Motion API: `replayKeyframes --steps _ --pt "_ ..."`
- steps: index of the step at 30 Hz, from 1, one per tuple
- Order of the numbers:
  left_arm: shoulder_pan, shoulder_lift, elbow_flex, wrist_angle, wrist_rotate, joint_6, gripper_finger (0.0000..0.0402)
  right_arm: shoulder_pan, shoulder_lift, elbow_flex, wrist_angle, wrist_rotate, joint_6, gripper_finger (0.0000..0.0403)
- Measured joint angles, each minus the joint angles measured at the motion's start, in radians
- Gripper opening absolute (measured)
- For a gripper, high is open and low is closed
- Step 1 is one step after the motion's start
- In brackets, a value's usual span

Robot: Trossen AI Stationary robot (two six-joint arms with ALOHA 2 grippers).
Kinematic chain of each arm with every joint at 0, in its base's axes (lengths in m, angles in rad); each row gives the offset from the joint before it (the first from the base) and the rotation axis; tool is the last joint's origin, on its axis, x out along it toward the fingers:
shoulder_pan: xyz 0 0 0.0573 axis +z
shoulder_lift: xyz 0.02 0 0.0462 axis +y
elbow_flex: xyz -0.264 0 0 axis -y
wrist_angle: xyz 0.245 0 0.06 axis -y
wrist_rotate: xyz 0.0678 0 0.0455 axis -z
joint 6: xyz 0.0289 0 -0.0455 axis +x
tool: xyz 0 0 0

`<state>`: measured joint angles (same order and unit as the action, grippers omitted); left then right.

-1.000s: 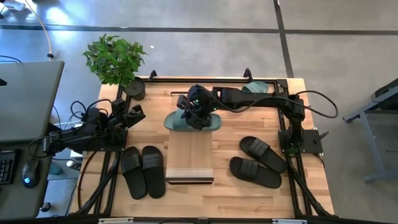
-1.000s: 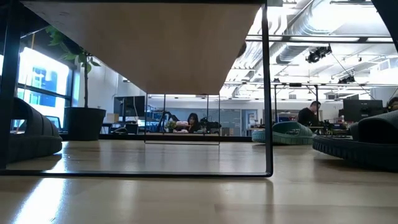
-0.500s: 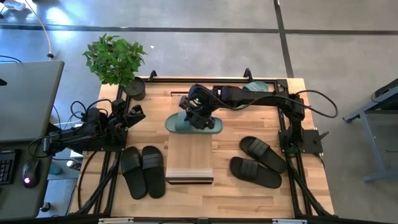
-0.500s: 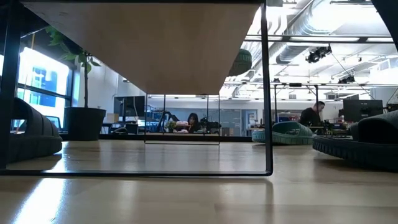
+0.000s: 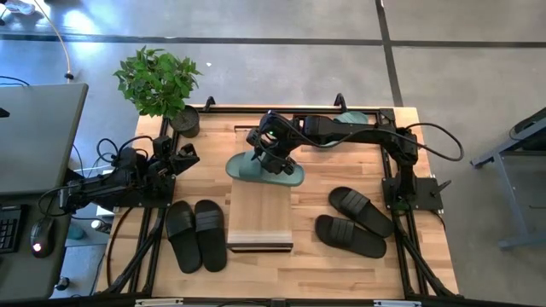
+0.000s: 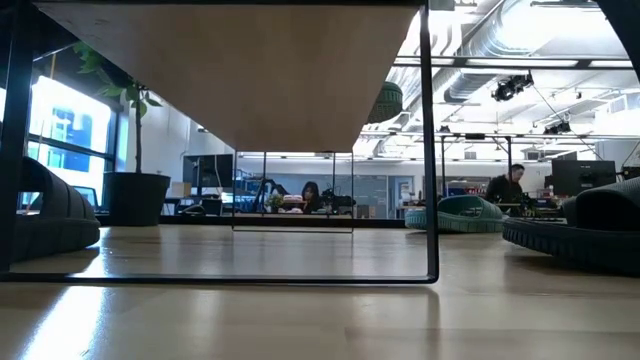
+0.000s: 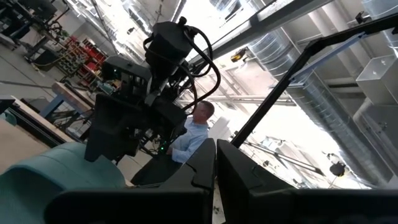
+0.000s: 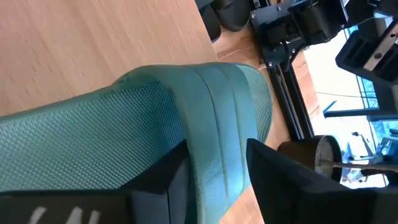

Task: Pick and place slides into the shelf
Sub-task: Put the green slipper on the shelf

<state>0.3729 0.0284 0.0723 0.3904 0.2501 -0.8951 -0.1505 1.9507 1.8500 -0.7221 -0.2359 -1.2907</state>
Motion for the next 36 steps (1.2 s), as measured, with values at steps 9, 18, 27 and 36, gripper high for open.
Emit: replayKeyframes --steps 9,18,27,36 --pt "0.000 0.000 0.000 -0.001 0.000 0.000 0.0005 0.000 -0.027 0.000 -0.089 0.035 0.037 0.0144" --pt "0.000 0.000 0.000 -0.005 0.000 0.000 0.0005 0.000 -0.078 0.001 -0.120 0.053 0.133 0.0144" --pt "0.000 0.000 0.000 -0.004 0.002 0.009 0.0005 0.001 -0.183 0.001 -0.163 0.173 0.377 0.0144" --pt "0.000 0.000 0.000 -0.004 0.045 0.038 0.0005 -0.001 -0.302 0.001 -0.237 0.661 0.943 0.0144"
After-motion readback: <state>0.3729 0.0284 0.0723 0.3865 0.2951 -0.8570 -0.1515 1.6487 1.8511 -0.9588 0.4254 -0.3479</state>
